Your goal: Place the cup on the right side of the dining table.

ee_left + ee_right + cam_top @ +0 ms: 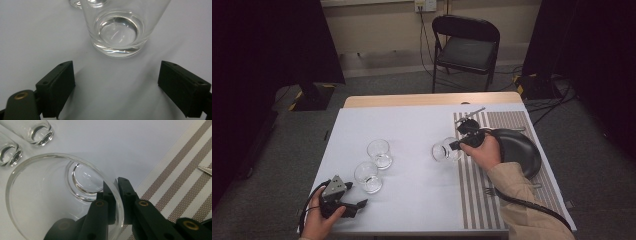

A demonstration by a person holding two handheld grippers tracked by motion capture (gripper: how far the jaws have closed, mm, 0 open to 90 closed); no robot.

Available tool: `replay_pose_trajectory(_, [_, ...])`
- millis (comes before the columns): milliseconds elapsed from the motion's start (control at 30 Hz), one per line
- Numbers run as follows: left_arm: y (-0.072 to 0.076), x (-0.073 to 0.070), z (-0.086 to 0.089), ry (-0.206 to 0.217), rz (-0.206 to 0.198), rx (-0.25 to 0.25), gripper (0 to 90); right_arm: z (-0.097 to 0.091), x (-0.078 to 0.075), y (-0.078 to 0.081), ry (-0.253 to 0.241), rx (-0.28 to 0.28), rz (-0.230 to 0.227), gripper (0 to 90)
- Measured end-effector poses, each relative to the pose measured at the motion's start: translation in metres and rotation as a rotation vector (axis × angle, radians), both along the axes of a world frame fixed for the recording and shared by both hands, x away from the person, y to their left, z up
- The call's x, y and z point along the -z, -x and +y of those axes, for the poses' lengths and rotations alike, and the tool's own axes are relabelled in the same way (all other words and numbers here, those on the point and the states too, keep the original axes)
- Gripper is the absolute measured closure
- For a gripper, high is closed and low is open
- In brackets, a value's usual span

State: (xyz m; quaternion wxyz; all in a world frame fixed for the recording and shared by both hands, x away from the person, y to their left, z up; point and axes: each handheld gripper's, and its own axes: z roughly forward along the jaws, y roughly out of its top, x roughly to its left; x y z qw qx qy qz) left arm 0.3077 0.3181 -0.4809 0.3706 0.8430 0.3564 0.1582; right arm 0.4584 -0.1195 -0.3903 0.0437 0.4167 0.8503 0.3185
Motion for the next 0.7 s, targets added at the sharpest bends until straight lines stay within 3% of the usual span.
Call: replay_pose_trajectory(700, [0.0, 0.0, 0.0001, 0.0, 0.0, 0.0, 13.1, -0.0095, 0.0008, -0.0045, 0.007, 0.035, -0.002, 85.4])
